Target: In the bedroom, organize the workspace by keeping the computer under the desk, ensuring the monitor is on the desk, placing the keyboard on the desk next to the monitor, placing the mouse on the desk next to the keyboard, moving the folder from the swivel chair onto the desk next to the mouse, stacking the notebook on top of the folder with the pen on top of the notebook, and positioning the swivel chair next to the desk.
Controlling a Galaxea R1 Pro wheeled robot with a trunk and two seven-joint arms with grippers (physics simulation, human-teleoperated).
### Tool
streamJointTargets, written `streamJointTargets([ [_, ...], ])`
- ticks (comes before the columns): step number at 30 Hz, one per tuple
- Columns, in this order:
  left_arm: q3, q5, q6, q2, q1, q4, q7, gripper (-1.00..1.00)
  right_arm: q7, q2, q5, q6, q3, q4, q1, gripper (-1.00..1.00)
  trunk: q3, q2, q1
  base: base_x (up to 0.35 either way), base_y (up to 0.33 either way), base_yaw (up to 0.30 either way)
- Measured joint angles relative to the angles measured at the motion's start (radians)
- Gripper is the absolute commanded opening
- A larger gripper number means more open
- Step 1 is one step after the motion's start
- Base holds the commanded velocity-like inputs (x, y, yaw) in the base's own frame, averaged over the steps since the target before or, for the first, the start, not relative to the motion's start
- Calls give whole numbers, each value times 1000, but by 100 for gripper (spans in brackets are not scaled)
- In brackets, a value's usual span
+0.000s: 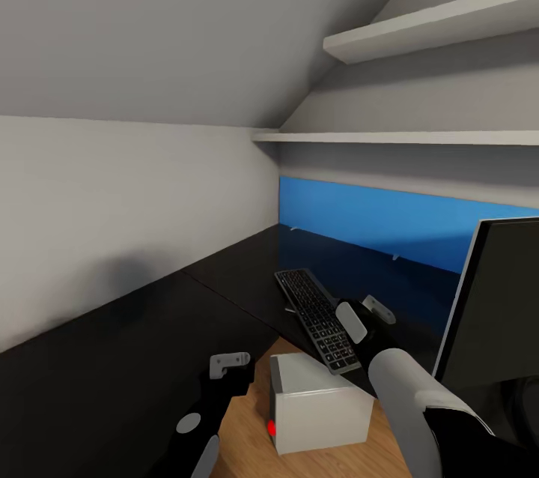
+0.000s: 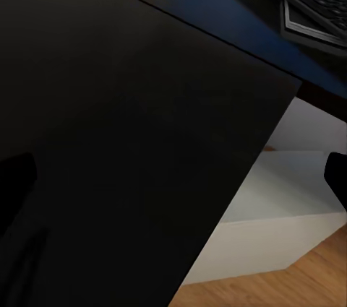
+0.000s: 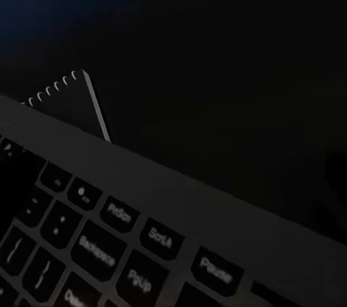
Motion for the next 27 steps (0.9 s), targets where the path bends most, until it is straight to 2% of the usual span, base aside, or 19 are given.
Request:
streamJointTargets([
  [12, 0, 0, 0, 1, 0, -1, 0, 100, -1, 2, -4, 6, 0, 3, 0, 100, -3, 0, 0, 0, 0, 48],
  [16, 0, 0, 0, 1, 0, -1, 0, 100, -1, 1, -7, 52, -3, 2, 0, 100, -6, 0, 0, 0, 0, 109],
  [27, 0, 1, 1, 1, 0, -1, 0, 100, -3, -2, -54, 77, 2, -15, -1, 100, -12, 0, 0, 0, 0, 127],
])
